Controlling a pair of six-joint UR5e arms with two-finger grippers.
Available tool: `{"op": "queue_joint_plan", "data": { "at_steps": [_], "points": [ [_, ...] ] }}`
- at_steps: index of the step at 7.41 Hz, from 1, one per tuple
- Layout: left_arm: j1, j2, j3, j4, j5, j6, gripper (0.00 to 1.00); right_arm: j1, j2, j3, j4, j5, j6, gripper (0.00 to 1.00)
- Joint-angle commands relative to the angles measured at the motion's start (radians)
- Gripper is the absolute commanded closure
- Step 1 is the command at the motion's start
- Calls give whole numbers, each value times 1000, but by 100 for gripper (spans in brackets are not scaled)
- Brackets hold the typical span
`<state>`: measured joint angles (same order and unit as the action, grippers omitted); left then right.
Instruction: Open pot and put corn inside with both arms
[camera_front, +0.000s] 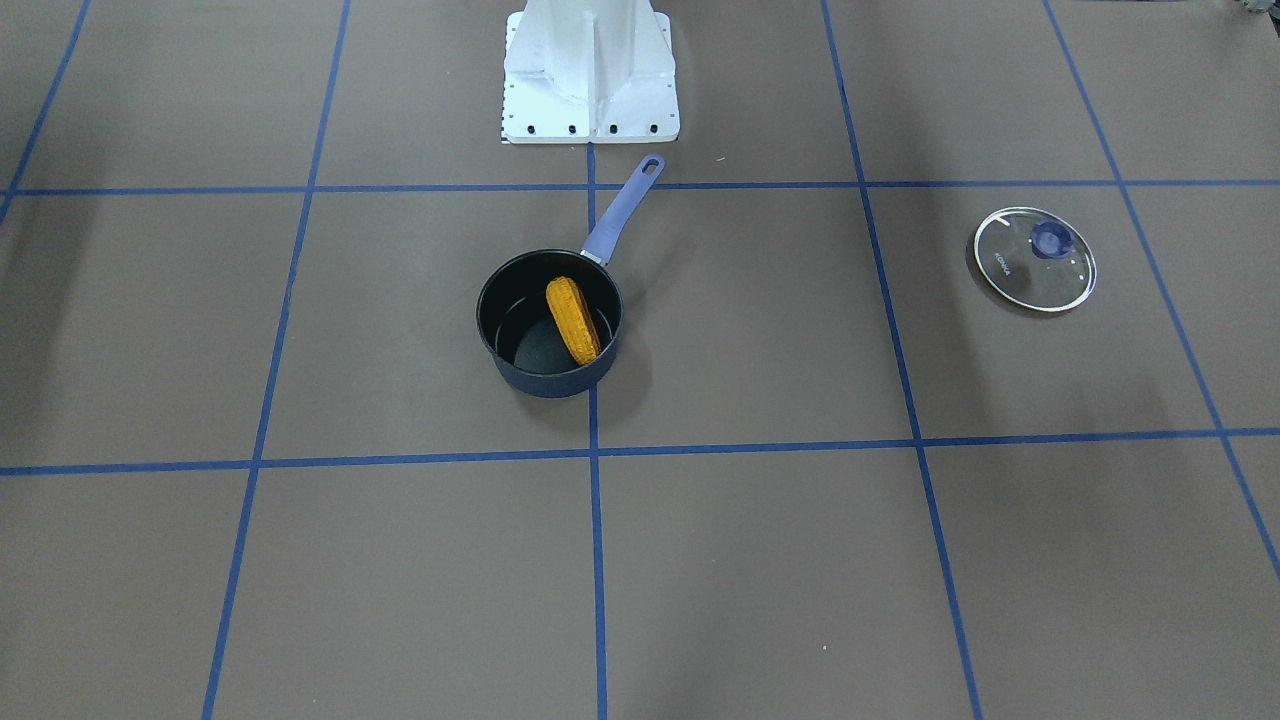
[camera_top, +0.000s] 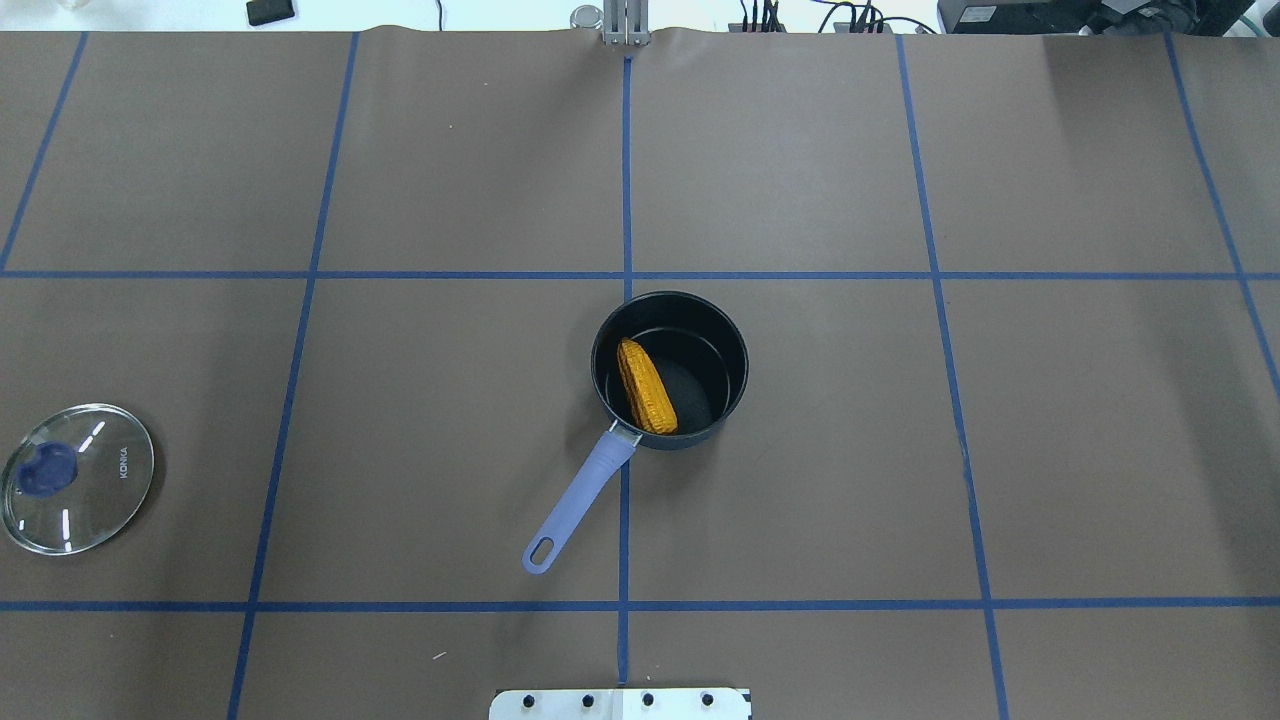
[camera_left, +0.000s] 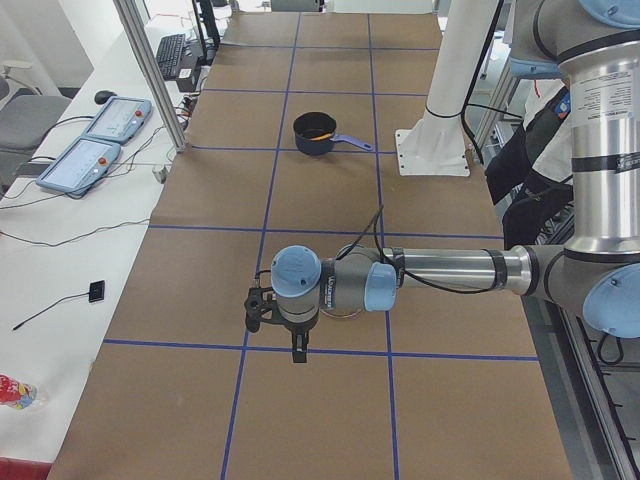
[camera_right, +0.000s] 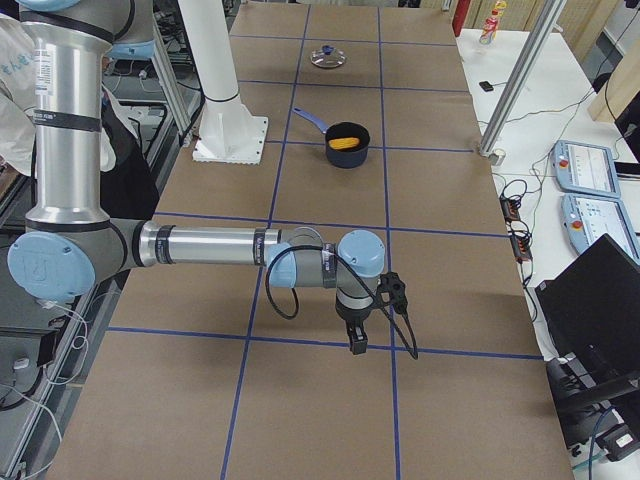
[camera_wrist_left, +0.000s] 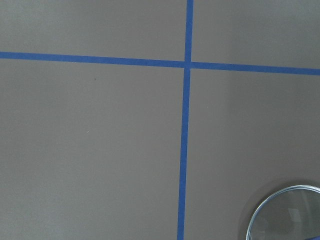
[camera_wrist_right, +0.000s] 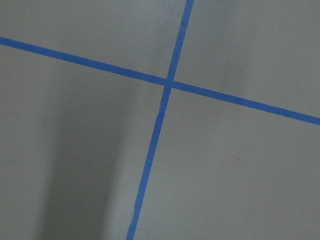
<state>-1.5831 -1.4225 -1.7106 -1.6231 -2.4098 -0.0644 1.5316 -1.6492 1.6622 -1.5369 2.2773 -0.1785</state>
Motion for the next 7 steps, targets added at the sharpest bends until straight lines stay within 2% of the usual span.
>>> {"op": "queue_joint_plan", "data": {
  "at_steps": [1,7],
  "points": [
    [0,0,0,0,0,0,1,-11,0,-1,1,-4,4,0],
    [0,0,2,0,0,0,1,-18,9,2,4,-2,2,0]
  ]
}}
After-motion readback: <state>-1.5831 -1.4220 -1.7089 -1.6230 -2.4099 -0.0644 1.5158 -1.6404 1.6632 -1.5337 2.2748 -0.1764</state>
